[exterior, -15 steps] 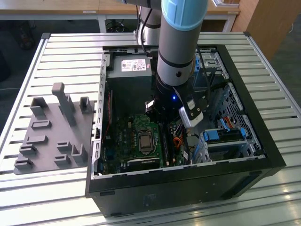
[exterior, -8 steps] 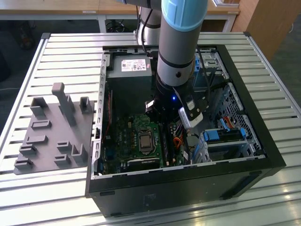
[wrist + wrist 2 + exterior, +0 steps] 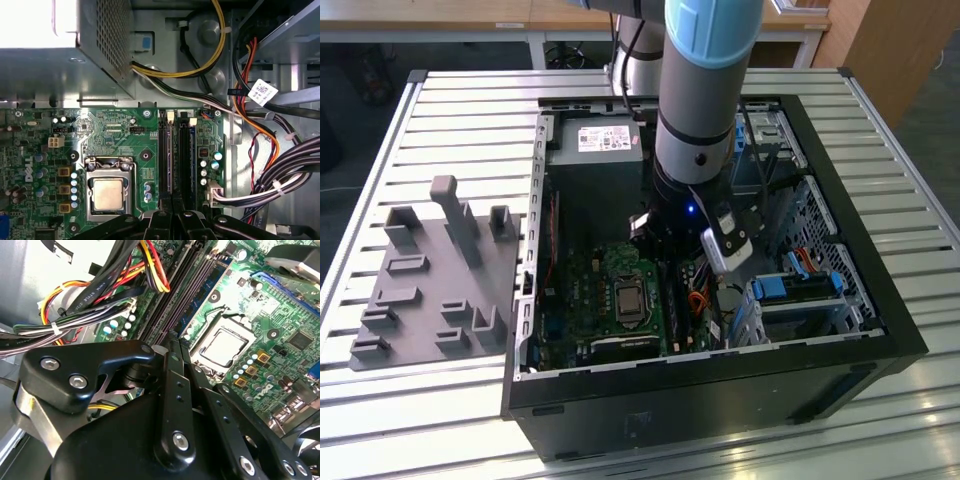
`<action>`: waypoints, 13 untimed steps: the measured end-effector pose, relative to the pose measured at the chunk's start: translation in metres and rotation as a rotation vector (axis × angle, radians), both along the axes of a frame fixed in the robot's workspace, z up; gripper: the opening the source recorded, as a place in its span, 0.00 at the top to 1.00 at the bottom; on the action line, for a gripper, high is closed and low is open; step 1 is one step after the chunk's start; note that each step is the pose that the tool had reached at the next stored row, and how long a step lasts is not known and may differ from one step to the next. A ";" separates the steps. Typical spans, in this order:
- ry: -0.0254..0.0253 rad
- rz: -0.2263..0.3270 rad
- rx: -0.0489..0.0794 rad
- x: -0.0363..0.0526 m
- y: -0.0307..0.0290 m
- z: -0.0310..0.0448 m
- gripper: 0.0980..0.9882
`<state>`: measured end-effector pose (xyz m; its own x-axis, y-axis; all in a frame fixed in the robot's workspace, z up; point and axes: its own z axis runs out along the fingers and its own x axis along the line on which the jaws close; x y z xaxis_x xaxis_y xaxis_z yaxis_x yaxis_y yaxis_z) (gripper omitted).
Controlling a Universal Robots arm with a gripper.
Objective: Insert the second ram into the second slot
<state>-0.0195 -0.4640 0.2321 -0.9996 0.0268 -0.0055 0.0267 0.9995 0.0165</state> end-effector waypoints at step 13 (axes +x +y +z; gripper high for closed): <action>0.0000 0.013 0.002 0.0018 0.0001 -0.0042 0.97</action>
